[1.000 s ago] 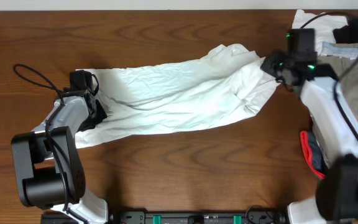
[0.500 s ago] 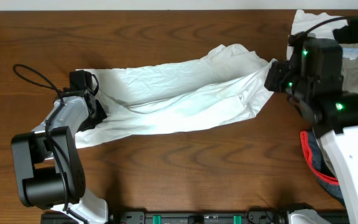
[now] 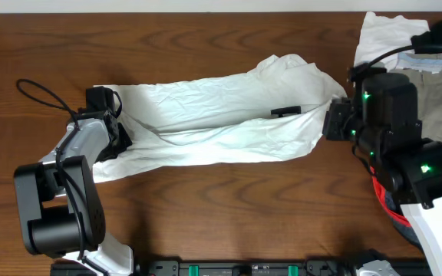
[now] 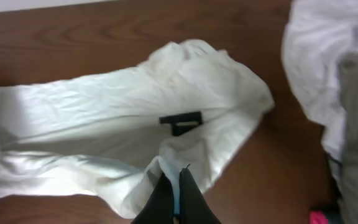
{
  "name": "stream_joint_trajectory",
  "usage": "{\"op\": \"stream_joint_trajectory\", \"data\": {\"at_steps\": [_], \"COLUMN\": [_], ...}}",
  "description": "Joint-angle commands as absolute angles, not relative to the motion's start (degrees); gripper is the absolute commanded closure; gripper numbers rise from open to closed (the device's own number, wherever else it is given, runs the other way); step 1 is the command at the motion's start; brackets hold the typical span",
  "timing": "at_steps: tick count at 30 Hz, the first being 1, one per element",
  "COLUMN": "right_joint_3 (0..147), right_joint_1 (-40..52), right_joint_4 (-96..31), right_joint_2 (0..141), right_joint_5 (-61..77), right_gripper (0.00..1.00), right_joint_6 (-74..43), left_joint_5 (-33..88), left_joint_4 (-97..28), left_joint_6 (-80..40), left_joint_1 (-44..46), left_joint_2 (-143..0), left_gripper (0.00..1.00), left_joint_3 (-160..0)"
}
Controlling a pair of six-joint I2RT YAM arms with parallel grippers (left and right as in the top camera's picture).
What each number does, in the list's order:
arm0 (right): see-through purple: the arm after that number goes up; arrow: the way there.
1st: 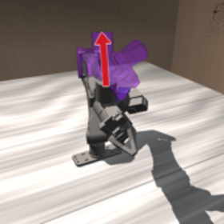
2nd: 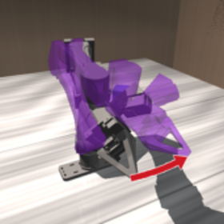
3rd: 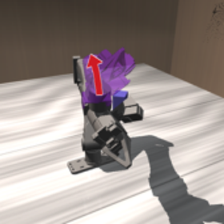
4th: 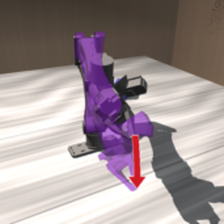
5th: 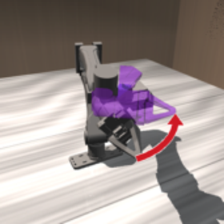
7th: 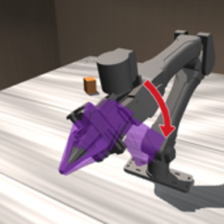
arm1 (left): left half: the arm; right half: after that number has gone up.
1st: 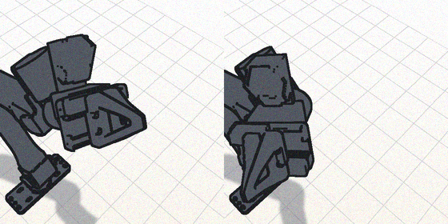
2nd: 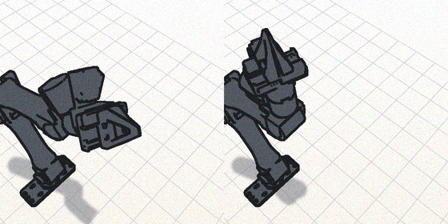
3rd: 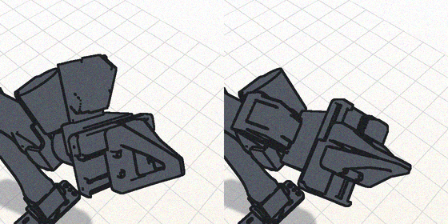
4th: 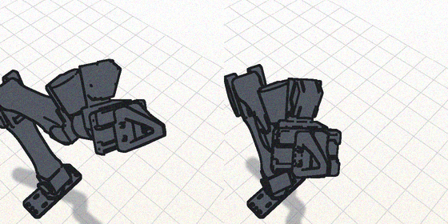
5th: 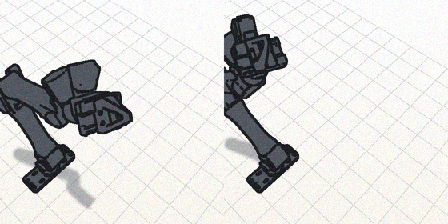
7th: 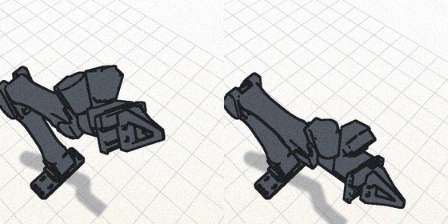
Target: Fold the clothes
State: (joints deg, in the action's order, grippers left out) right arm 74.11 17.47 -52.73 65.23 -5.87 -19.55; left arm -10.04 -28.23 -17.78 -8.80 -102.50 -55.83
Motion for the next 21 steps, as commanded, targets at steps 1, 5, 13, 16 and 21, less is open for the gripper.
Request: {"op": "stream_joint_trajectory", "data": {"at_steps": [1, 5, 13, 16, 21], "right_joint_3": [75.2, 75.3, 75.3, 75.3, 75.3], "right_joint_1": [19.3, 21.3, 25.5, 25.6, 25.6], "right_joint_4": [-53.6, -53.6, -53.9, -53.3, -53.2], "right_joint_2": [63.7, 62.7, 62.7, 66.0, 71.4], "right_joint_5": [-15.4, -20.6, -33.1, -29.4, -26.7], "right_gripper": [0.99, 0.99, 0.99, 0.99, 0.99], "right_joint_6": [-24.4, -27.7, -33.6, -32.2, -31.5], "left_joint_5": [-7.9, -7.9, -8.0, -7.9, -7.9], "left_joint_4": [-29.0, -29.0, -29.0, -29.0, -29.3], "left_joint_6": [-17.7, -17.6, -17.6, -17.6, -17.6], "left_joint_1": [-8.9, -8.9, -8.9, -8.9, -8.9], "left_joint_2": [-105.6, -105.6, -105.6, -105.6, -105.6], "left_gripper": [0.76, 0.76, 0.76, 0.76, 0.76], "left_joint_3": [-53.7, -53.7, -53.7, -53.7, -53.7]}}
